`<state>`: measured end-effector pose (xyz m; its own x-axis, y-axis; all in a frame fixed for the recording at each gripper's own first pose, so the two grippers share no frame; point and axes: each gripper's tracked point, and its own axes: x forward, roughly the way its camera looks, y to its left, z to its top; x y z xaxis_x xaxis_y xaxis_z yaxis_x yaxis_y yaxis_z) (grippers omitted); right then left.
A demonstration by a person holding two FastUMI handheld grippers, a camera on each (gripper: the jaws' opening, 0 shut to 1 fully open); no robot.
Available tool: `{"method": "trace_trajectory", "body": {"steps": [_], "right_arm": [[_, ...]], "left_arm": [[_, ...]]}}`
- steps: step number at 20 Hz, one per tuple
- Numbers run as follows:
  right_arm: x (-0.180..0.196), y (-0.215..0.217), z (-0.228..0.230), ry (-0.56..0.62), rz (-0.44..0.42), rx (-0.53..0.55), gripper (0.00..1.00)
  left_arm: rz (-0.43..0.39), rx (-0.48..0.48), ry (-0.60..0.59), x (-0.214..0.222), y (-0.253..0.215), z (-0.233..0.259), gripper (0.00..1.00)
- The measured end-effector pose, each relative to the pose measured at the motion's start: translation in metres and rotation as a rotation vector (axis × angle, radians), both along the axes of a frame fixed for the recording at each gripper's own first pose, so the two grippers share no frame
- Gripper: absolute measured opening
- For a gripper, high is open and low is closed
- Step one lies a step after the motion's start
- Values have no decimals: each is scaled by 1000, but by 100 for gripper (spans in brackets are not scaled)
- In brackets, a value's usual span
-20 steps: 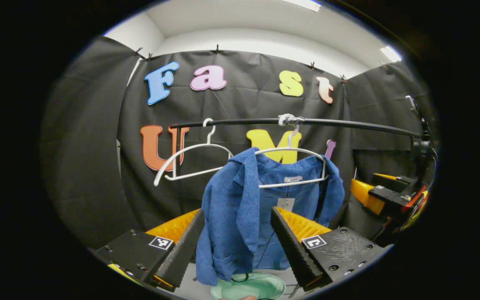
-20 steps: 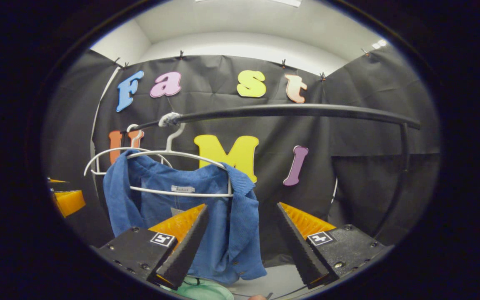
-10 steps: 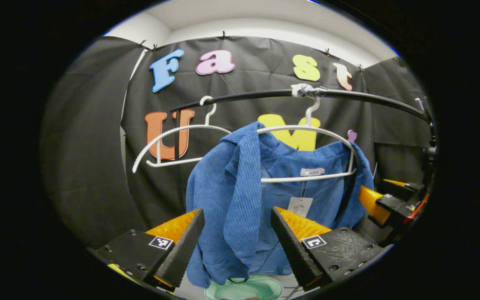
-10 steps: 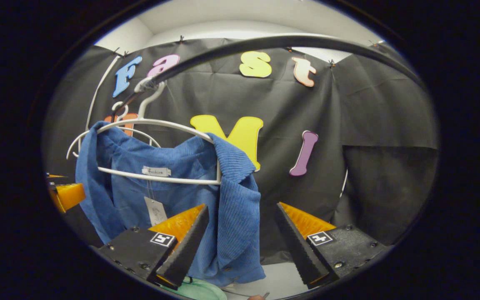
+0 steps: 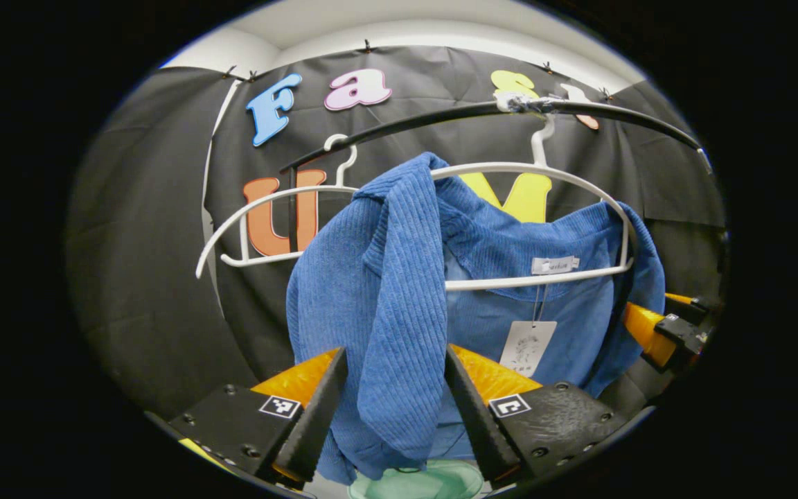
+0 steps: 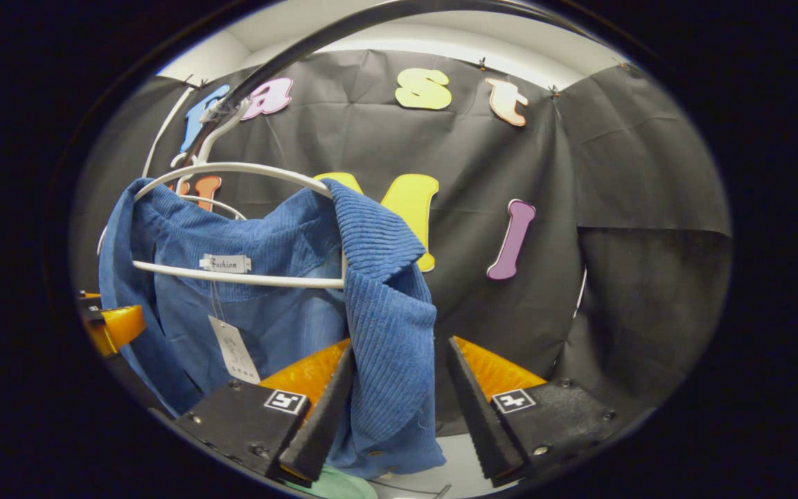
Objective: Grasp the clothes on the hanger with both hands and then place them into the laundry hamper below.
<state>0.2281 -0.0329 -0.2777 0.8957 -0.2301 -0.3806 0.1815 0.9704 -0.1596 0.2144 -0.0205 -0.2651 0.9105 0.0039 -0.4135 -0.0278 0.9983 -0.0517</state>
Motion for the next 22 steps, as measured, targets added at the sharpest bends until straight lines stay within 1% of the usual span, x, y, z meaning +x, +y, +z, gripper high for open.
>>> {"method": "trace_trajectory", "body": {"steps": [1,2,4,5,6,7,8,9,10,11,12,13,14,15,16,17,18,19,20,21,22], "right_arm": [[2,-2,0,-7,0,-11,75],[4,-5,-2,-9,1,-24,71],[4,-14,1,-16,-23,-60,56],[4,-18,3,-23,-33,-71,45],[4,-21,5,-29,-43,-81,41],[4,-24,6,-37,-49,-90,32],[2,-25,7,-43,-53,-100,28],[2,-26,8,-48,-50,-107,22],[2,-25,9,-52,-40,-107,19],[3,-26,11,-56,-37,-108,17],[4,-28,14,-60,-38,-112,17],[4,-31,18,-69,-47,-118,14],[3,-32,18,-74,-52,-119,12],[4,-33,21,-78,-57,-117,10],[3,-33,24,-85,-59,-115,10],[4,-35,28,-94,-63,-123,8],[4,-38,32,-111,-68,-137,8],[5,-41,37,-125,-72,-155,7],[6,-43,43,-138,-71,-171,7],[6,-43,45,-148,-67,-181,7],[6,-42,46,-151,-60,-184,7]], "left_arm": [[-3,3,0,1,-2,0,82],[-6,6,5,3,-3,-3,74],[15,16,14,8,4,-8,50],[41,20,15,9,11,-9,38],[51,8,20,8,13,-10,27],[40,-13,20,10,10,-10,15],[40,-28,19,12,9,-9,15],[37,-33,10,9,12,-5,11],[39,-31,4,8,15,-2,7],[32,-36,-5,7,16,2,11],[42,-35,-19,6,21,8,7],[55,-28,-29,4,27,13,7],[69,-14,-39,4,35,17,11],[83,4,-43,3,43,21,11],[103,21,-48,2,51,26,11],[124,29,-57,4,60,31,7],[118,15,-56,5,63,35,4],[118,2,-53,6,67,38,4],[113,-12,-53,7,70,42,6],[108,-19,-51,7,73,44,1],[103,-20,-54,7,76,47,1]]}}
